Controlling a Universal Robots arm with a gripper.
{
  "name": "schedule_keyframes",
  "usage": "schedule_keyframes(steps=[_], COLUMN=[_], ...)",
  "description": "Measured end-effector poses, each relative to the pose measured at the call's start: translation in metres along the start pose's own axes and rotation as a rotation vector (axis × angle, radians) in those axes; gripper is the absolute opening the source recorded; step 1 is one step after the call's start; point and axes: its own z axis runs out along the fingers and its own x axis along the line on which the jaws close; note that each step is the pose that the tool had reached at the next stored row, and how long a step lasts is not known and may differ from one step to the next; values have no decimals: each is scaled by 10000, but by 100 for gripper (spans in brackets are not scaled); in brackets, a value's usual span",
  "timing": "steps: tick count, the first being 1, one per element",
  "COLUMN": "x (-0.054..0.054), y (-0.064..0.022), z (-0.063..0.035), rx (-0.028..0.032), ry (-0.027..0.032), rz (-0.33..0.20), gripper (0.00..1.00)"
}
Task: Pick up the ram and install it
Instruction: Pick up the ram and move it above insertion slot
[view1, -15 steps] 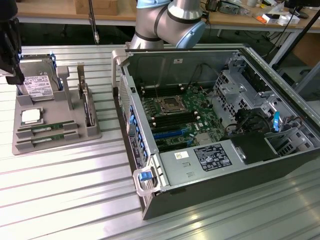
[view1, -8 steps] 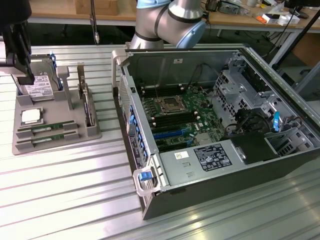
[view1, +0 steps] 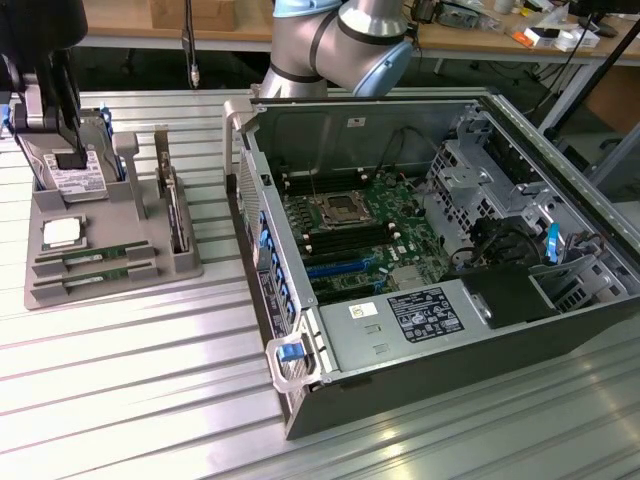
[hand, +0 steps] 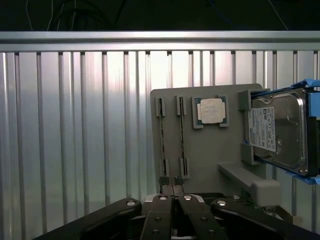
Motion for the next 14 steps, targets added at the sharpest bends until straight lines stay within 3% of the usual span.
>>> schedule_keyframes(steps=[4,7,14], x=[0,0,5], y=[0,0,-1], z=[0,2,230], rx=[0,0,0], ry=[0,0,0], rz=[0,0,0], gripper=[36,36,36])
